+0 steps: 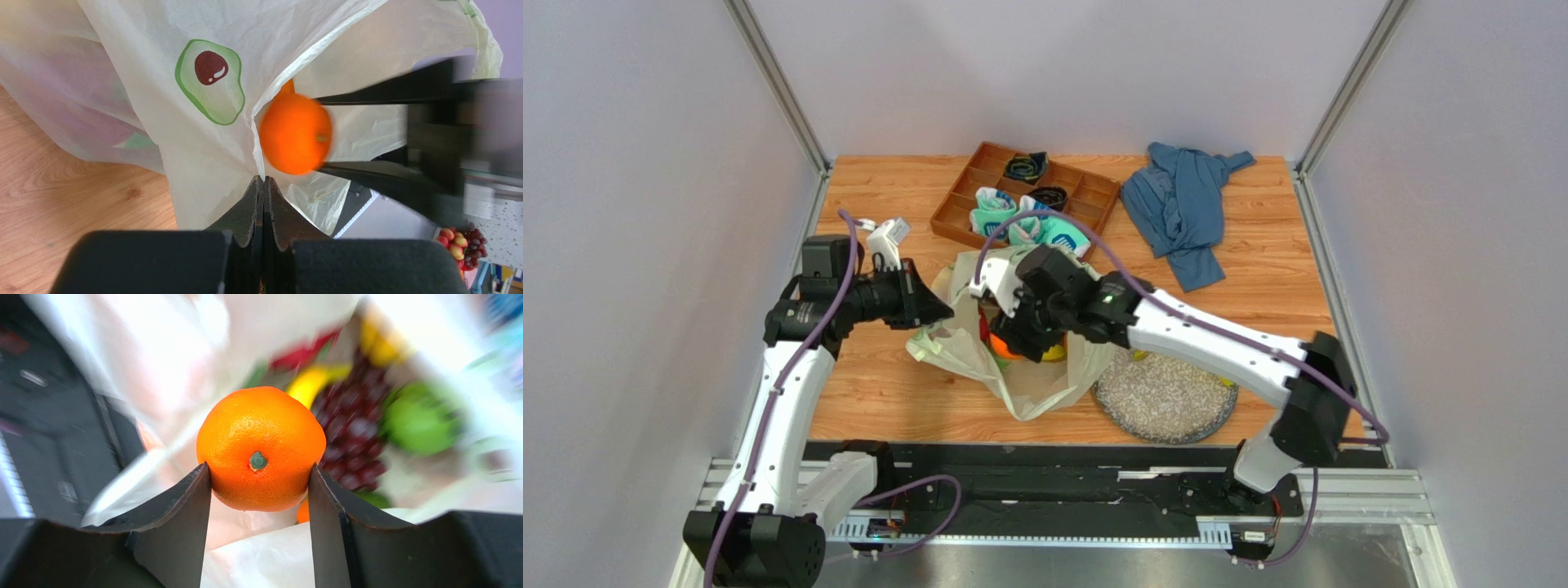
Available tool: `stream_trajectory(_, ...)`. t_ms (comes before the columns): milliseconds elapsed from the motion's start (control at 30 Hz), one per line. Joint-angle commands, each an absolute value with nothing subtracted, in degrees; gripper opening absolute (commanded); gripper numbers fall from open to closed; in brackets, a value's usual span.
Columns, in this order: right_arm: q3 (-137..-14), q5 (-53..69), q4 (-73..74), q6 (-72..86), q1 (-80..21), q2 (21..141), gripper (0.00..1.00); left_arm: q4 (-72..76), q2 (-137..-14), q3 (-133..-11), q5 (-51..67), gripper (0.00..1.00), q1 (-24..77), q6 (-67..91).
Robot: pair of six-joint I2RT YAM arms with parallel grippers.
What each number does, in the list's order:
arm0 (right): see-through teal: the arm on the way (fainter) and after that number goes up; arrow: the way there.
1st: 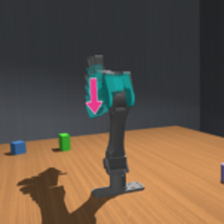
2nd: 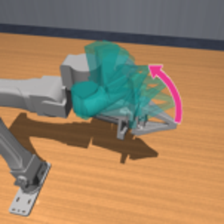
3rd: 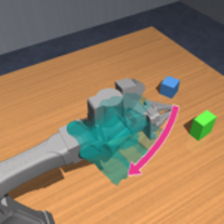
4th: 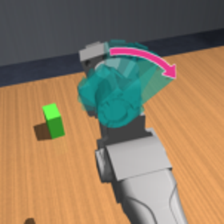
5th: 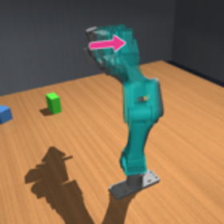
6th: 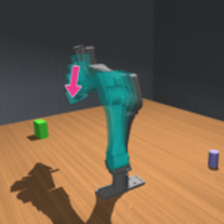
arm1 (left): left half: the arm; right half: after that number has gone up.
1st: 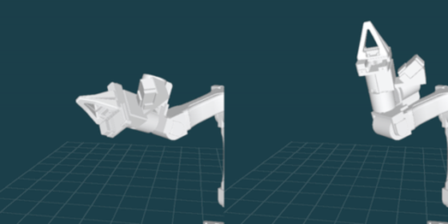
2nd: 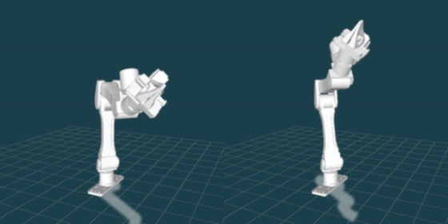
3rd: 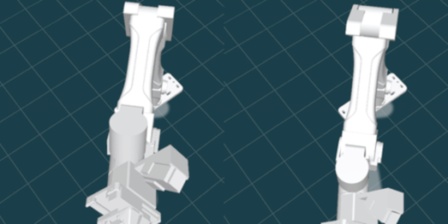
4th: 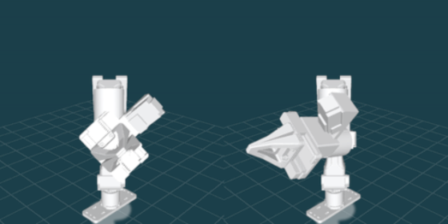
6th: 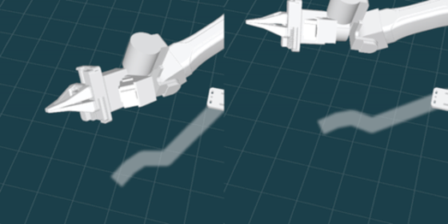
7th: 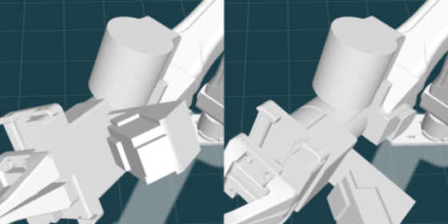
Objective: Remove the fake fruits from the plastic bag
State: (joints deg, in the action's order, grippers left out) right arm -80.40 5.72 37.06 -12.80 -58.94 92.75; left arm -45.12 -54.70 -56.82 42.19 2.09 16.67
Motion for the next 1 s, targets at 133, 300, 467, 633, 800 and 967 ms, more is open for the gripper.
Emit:
stream_trajectory(133, -90.97, 12.59, 47.71, -16.96, -58.8, 75.01, 0.12, -43.5, -57.65, -60.64, 43.42, 0.0, 1.58, 17.75)
stream_trajectory(300, -88.42, 8.44, 57.99, -16.35, -52.93, 64.7, 0.11, -44.21, -58.18, -62.14, 42.98, 0.0, 1.58, 17.14)
stream_trajectory(467, -79.05, 7.2, 68.37, -22.91, -36.7, 56.97, 0.11, -44.12, -57.39, -61.61, 42.72, 0.0, 1.58, 17.4)
stream_trajectory(633, -66.12, 10.89, 71.37, -28.03, -33.49, 52.91, 0.12, -44.12, -56.25, -60.65, 42.8, 0.0, 1.49, 17.58)
stream_trajectory(800, -58.97, 11.69, 66.98, -30.48, -34.01, 58.35, 0.12, -45.52, -54.85, -60.73, 42.63, 0.0, 1.41, 16.7)
stream_trajectory(967, -60.38, 13.97, 62.32, -34.18, -33.93, 69.4, 0.13, -46.67, -53.61, -59.94, 41.75, 0.0, 0.79, 15.65)
